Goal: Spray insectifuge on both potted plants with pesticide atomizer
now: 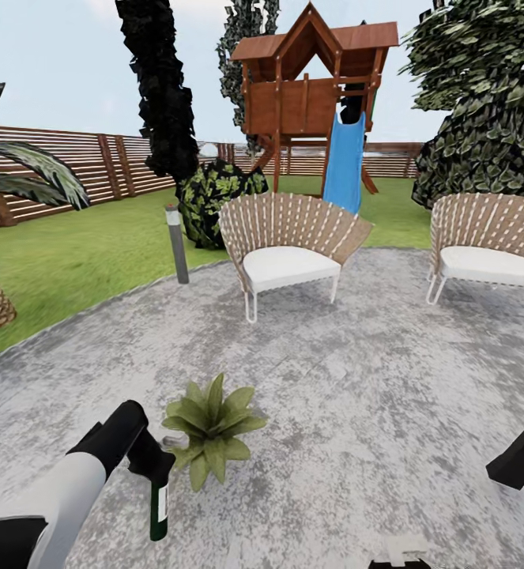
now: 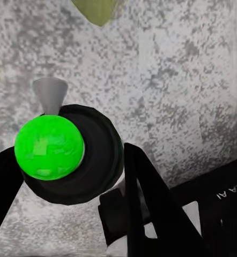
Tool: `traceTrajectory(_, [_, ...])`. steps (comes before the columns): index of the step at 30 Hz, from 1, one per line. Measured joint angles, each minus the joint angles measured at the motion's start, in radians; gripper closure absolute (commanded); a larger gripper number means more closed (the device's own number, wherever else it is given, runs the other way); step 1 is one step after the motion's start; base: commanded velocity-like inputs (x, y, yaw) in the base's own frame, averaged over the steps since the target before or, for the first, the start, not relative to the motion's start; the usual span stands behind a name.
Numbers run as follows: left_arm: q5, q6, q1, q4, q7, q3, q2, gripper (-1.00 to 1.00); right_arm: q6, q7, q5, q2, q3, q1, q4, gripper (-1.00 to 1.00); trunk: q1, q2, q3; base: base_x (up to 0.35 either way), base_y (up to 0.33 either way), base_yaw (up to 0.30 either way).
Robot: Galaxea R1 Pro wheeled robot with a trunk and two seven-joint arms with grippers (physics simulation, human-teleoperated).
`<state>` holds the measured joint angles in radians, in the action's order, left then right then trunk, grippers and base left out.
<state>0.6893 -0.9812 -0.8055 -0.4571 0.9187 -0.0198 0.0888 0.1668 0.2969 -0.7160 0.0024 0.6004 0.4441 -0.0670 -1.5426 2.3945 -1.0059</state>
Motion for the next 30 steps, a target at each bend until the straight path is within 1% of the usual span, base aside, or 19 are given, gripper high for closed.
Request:
traceTrajectory(1, [0.004, 0.004, 0.001, 0.011, 0.042, 0.013, 0.004, 1.0, 0.0, 0.0, 0.0, 0.0, 0.0, 0.0, 0.0, -1.0, 0.0, 0.0, 0.0, 0.006, 0.0, -0.064])
traceTrajectory(3, [0.013, 0.007, 0.002, 0.018, 0.086, 0.04, 0.008, 1.0, 0.0, 0.001, 0.0, -0.001, 0.0, 0.0, 0.0, -1.0, 0.0, 0.0, 0.0, 0.003, 0.0, -0.031])
traceTrajectory(5, [0.018, 0.006, 0.003, 0.021, 0.11, 0.065, 0.011, 1.0, -0.001, 0.001, 0.0, -0.002, 0.0, 0.0, 0.0, -1.0, 0.0, 0.0, 0.0, 0.001, 0.0, -0.009])
traceTrajectory(7, [0.019, 0.004, 0.003, 0.021, 0.116, 0.072, 0.011, 1.0, -0.001, 0.001, 0.0, -0.002, 0.0, 0.0, 0.0, -1.0, 0.0, 0.0, 0.0, 0.066, 0.009, -0.003])
traceTrajectory(13, [0.019, 0.002, 0.003, 0.022, 0.119, 0.079, 0.005, 1.0, 0.0, 0.001, 0.0, -0.002, 0.0, 0.0, 0.0, -1.0, 0.001, 0.0, 0.0, 0.271, 0.071, 0.0])
traceTrajectory(20, [0.012, 0.001, 0.003, 0.019, 0.121, 0.072, -0.006, 1.0, 0.0, 0.001, 0.0, -0.001, 0.0, 0.0, 0.0, -1.0, 0.0, 0.0, 0.0, 0.044, 0.007, 0.0])
traceTrajectory(21, [0.005, -0.003, 0.003, 0.016, 0.122, 0.071, -0.033, 1.0, -0.001, 0.001, 0.0, -0.002, 0.0, 0.0, 0.0, -1.0, 0.0, 0.0, 0.0, 0.001, 0.0, 0.0])
traceTrajectory(22, [0.007, -0.003, 0.003, 0.014, 0.122, 0.072, -0.054, 1.0, -0.001, 0.001, 0.0, -0.002, 0.0, 0.0, 0.0, -1.0, 0.0, 0.0, 0.0, 0.0, 0.0, 0.0])
traceTrajectory(23, [0.011, -0.002, 0.001, 0.013, 0.122, 0.072, -0.066, 1.0, -0.001, 0.001, 0.0, -0.002, 0.0, 0.0, 0.0, -1.0, 0.0, 0.0, 0.0, 0.0, 0.0, 0.0])
traceTrajectory(24, [0.015, 0.0, 0.001, 0.013, 0.122, 0.073, -0.07, 1.0, -0.001, 0.001, 0.0, -0.002, 0.0, 0.0, 0.0, -1.0, 0.0, 0.0, 0.0, 0.0, 0.0, 0.0])
traceTrajectory(28, [0.017, 0.003, 0.001, 0.016, 0.122, 0.075, -0.059, 1.0, -0.001, 0.001, 0.0, -0.002, 0.0, 0.0, 0.0, -1.0, 0.0, 0.0, 0.0, 0.0, 0.0, 0.0])
traceTrajectory(30, [0.02, 0.006, 0.003, 0.02, 0.122, 0.076, -0.041, 1.0, -0.001, 0.001, 0.0, -0.002, 0.0, 0.0, 0.0, -1.0, 0.0, 0.0, 0.0, 0.0, 0.0, 0.0])
